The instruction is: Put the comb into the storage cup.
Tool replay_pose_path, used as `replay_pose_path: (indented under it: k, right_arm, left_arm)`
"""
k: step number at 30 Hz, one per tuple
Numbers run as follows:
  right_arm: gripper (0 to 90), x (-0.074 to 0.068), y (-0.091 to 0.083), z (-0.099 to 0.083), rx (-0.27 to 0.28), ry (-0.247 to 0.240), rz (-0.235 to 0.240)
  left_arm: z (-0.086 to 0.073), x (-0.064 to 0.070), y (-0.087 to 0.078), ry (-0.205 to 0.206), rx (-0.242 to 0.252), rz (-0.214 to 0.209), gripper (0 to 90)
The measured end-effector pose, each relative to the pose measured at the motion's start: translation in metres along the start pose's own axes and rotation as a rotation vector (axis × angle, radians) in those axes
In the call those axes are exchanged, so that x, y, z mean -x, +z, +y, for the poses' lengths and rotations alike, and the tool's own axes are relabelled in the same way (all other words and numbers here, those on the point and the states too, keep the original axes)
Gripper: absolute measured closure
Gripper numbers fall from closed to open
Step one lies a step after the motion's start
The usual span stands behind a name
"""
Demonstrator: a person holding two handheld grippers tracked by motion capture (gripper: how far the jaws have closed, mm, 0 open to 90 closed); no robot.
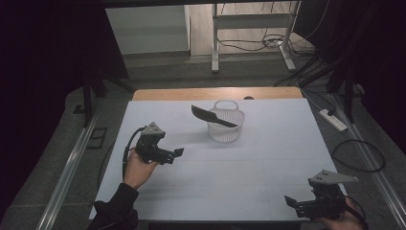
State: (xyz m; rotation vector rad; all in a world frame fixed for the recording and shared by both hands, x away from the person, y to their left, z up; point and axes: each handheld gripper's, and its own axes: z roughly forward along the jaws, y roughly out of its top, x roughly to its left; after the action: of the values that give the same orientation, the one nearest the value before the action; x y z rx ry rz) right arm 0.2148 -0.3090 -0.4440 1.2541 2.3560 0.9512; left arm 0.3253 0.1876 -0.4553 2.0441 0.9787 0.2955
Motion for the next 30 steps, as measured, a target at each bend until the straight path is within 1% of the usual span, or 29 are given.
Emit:
replay_pose_path:
  k: [7,11,18,19,30]
  right_arm:
    - [0.0,0.0,0.0,0.0,-0.004,-0.005,0.001]
    - [0.0,0.0,0.0,0.0,-0.004,-0.004,0.0]
    - [0.0,0.0,0.0,0.0,-0.005,-0.003,0.0]
    - [0.0,0.0,0.0,0.0,-0.005,-0.004,0.0]
    - [0.0,-0.001,0.001,0.0,-0.007,-0.007,-0.001]
  left_arm:
    - [-0.008,0.0,-0.009,-0.024,0.008,0.003,0.0]
    - [-0.011,0.002,-0.016,-0.017,0.003,0.012,0.0]
    - [-0.018,0.004,-0.026,-0.035,0.015,0.017,0.0]
    - [-0.019,0.004,-0.027,-0.033,0.013,0.018,0.0]
    - [-0.029,0.007,-0.037,-0.055,0.019,0.014,0.0]
